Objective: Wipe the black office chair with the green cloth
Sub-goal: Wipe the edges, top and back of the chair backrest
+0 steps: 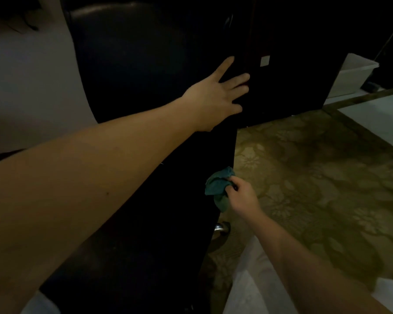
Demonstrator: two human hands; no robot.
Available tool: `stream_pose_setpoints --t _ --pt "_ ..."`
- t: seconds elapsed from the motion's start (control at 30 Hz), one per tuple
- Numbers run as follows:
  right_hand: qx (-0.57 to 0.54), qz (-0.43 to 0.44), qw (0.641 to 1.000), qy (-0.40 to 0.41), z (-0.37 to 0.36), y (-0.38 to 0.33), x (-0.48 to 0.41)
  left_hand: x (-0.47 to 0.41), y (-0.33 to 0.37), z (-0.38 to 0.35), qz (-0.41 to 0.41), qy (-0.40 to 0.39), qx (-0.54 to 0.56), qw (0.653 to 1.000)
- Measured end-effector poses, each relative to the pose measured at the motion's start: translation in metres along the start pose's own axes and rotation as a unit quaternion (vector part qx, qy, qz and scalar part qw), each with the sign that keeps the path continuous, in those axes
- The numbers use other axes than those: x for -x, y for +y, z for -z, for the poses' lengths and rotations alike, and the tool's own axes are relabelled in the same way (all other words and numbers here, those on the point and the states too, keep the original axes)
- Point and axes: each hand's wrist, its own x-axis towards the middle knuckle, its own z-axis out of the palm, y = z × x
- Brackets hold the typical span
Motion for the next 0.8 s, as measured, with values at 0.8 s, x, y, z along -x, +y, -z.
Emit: stream_pose_setpoints --t 0.8 --pt "0.223 0.079 0.97 -0.064 -0.191 -0.08 -0.018 0.274 0.146 -0.178 0.205 -0.131 0.522 0.818"
